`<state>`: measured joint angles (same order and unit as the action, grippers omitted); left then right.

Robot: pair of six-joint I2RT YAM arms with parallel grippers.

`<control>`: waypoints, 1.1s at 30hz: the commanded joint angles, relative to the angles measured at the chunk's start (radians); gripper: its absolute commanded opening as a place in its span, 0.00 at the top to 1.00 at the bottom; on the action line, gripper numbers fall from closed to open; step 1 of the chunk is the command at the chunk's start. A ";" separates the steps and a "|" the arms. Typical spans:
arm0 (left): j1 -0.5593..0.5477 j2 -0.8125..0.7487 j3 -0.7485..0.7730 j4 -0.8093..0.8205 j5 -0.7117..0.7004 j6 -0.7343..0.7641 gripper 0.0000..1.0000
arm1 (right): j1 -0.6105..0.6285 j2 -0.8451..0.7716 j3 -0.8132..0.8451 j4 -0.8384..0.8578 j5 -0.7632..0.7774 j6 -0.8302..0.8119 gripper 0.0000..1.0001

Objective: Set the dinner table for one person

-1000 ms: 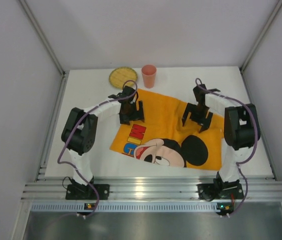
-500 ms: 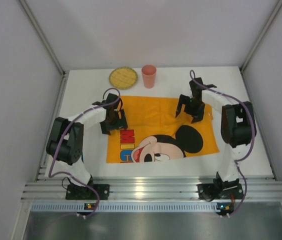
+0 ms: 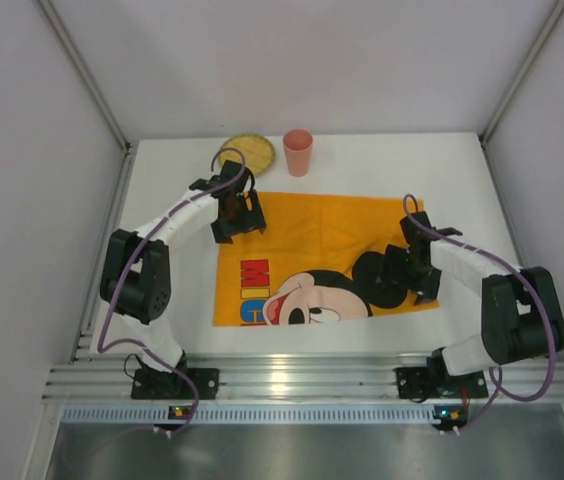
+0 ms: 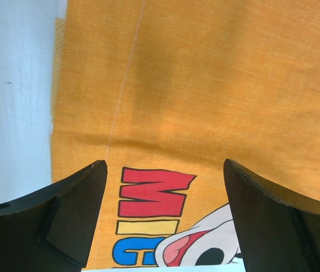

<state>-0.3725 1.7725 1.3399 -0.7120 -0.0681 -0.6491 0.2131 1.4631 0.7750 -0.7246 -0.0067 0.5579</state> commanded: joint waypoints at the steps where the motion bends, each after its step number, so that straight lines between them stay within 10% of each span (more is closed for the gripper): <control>1: -0.017 0.037 0.076 -0.041 0.010 -0.027 0.11 | -0.008 0.066 -0.111 0.189 -0.056 0.042 0.00; 5: -0.039 0.077 0.165 -0.069 0.022 -0.023 0.11 | -0.008 0.074 -0.123 0.185 -0.009 0.050 0.14; 8: -0.051 0.105 0.198 -0.075 0.028 -0.020 0.12 | -0.011 0.083 -0.118 0.168 0.027 0.053 0.76; 10: -0.054 0.113 0.211 -0.076 0.030 -0.017 0.12 | -0.011 0.097 -0.109 0.153 0.024 0.059 0.98; 22: -0.054 0.070 0.177 -0.031 0.005 -0.020 0.12 | -0.009 -0.254 -0.037 -0.330 0.043 0.089 1.00; 24: -0.054 0.068 0.165 -0.020 0.005 -0.024 0.12 | -0.008 -0.322 0.004 -0.449 0.057 0.089 0.91; 25: -0.054 0.070 0.160 -0.015 0.007 -0.030 0.12 | -0.009 -0.337 0.021 -0.482 0.060 0.091 0.49; 27: -0.054 0.079 0.151 0.005 0.013 -0.040 0.12 | -0.008 -0.368 0.071 -0.532 0.074 0.086 0.06; 33: -0.055 0.137 0.160 0.054 0.034 -0.055 0.12 | -0.009 -0.273 0.242 -0.431 0.079 0.044 0.00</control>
<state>-0.4271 1.8839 1.4921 -0.7204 -0.0441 -0.6827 0.2001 1.1381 0.9253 -1.1938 0.0677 0.6289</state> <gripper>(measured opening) 0.881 0.995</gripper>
